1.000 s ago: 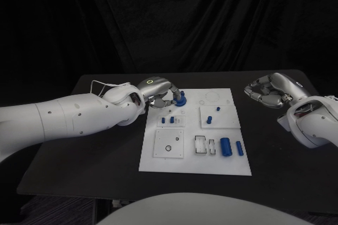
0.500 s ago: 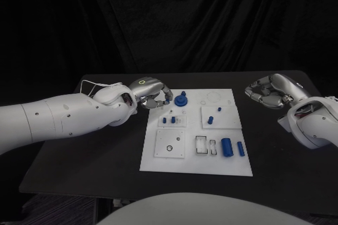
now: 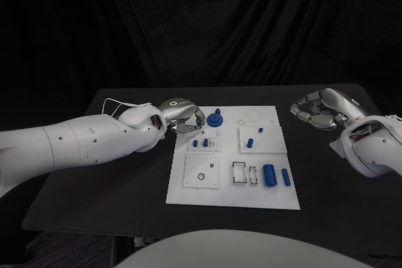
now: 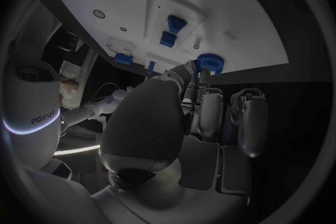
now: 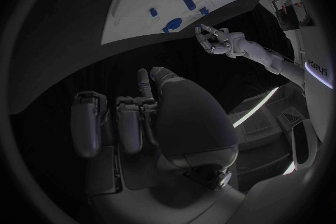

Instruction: Assemble the parts on the task board

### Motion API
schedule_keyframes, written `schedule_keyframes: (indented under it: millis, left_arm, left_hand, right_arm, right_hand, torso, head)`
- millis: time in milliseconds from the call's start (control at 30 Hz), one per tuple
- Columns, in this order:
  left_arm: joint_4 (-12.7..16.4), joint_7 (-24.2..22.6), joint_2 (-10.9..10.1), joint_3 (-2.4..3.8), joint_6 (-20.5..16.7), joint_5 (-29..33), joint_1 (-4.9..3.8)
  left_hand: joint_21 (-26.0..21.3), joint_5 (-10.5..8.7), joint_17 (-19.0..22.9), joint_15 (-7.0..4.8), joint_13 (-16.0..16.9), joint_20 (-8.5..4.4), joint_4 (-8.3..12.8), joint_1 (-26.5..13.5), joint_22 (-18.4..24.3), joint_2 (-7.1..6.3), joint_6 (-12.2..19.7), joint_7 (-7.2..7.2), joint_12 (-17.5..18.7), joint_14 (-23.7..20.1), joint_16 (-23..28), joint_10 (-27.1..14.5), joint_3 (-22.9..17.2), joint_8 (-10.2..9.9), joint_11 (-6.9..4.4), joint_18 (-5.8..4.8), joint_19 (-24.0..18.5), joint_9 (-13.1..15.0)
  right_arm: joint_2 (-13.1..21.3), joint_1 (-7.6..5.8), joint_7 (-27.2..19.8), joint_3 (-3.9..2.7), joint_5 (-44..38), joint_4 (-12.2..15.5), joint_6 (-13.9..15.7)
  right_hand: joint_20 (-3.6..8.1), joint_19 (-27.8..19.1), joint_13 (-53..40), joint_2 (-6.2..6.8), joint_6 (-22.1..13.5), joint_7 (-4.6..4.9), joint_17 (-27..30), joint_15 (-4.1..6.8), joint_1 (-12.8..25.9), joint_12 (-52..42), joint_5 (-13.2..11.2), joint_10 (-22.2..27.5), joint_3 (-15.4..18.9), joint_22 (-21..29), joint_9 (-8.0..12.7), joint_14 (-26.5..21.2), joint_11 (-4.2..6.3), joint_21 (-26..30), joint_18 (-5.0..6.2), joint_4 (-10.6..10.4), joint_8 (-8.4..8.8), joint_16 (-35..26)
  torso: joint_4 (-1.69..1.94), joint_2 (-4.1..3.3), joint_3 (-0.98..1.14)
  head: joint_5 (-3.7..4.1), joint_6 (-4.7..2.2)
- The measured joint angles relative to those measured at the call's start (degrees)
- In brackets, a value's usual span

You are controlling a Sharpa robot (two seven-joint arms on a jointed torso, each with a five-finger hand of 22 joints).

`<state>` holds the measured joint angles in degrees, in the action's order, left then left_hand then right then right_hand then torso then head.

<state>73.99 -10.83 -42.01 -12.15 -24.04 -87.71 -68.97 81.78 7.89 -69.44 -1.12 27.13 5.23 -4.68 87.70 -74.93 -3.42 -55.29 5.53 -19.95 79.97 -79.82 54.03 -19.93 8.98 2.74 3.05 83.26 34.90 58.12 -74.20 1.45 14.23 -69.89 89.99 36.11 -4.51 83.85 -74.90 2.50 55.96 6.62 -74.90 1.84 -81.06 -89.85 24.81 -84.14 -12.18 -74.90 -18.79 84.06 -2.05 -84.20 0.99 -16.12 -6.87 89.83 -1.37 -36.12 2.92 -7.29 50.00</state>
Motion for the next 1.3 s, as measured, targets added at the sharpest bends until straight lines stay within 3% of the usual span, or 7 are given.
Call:
schedule_keyframes:
  millis: [500, 1300]
  left_arm:
    - [-3.3, 0.2, 2.5, 0.00, 1.2, -0.4, 1.92]
    - [-4.1, 0.2, 3.6, 0.08, -0.2, -0.4, 2.33]
  left_hand:
    - [-0.2, -0.18, 0.3, -0.22, -0.1, 0.00, 0.0, 0.0, 0.0, 0.00, 0.0, 0.00, 0.3, -0.2, 0.2, 0.7, 0.0, 0.0, -0.17, 0.01, 0.0, 0.0]
    - [-0.2, -0.32, 0.7, -0.35, 0.0, -0.22, 0.0, 0.0, 0.0, -0.06, 0.0, 0.00, 0.0, -0.4, 0.4, 1.1, 0.0, 0.0, -0.26, 0.01, -0.2, -0.1]
  right_arm:
    - [0.0, 0.03, 0.0, 0.00, 0.1, 0.0, 0.0]
    - [0.0, 0.03, 0.0, 0.00, 0.1, 0.0, 0.0]
  right_hand:
    - [0.00, 0.0, 0.0, 0.00, 0.0, 0.00, 0.0, 0.00, 0.0, 0.0, 0.0, 0.0, 0.0, 0.0, 0.0, 0.0, 0.00, 0.0, -0.03, 0.0, 0.00, 0.0]
    - [0.00, 0.0, 0.0, 0.00, 0.0, 0.00, 0.0, 0.00, 0.0, 0.0, 0.0, 0.0, 0.0, 0.0, 0.0, 0.0, 0.00, 0.0, -0.05, 0.0, 0.00, 0.0]
  torso:
    - [-0.20, 0.05, 0.07]
    - [-0.10, 0.06, 0.09]
  head:
    - [0.13, 0.00]
    - [0.52, 0.00]
